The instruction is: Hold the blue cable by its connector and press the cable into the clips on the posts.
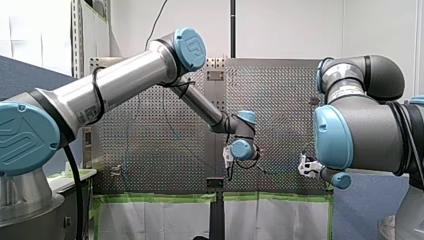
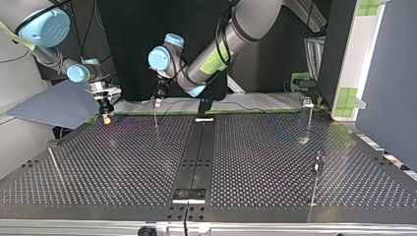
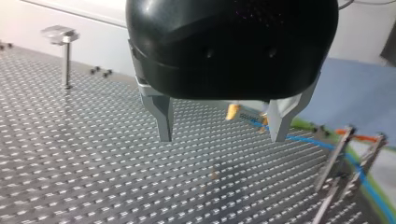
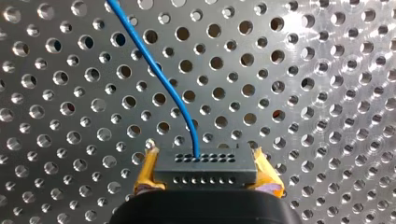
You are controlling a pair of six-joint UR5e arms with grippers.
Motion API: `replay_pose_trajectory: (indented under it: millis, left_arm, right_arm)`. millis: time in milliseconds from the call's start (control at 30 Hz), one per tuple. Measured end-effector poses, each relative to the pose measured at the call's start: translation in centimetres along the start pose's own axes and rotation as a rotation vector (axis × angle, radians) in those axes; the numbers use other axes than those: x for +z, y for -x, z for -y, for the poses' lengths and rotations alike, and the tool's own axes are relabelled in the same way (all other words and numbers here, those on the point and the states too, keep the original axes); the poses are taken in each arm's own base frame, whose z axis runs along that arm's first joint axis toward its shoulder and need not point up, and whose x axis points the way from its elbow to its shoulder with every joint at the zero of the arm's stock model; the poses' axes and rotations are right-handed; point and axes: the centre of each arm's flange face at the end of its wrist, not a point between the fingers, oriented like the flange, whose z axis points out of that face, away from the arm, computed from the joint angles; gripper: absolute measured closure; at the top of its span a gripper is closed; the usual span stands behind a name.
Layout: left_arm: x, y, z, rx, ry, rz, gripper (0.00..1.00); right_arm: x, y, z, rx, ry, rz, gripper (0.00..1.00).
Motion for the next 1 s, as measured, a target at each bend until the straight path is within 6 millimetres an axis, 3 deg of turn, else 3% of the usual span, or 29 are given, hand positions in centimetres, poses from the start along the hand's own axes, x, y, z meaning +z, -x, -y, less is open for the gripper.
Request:
replay_pose_trajectory:
  millis: [233, 700, 1000]
  left_arm:
    - [-1.7, 2.1, -0.7, 0.017, 0.055, 0.017, 0.00]
    - [-7.1, 4.8, -1.9, 0.094, 0.168, -0.060, 0.00]
    - [-10.0, 6.7, -3.8, 0.140, 0.230, -0.114, 0.00]
  right_arm:
    - [0.0, 0.1, 0.0, 0.002, 0.000, 0.002, 0.98]
    - [-0.1, 0.1, -0.1, 0.006, 0.000, -0.003, 0.98]
    - [0.0, 0.1, 0.0, 0.007, -0.002, -0.004, 0.98]
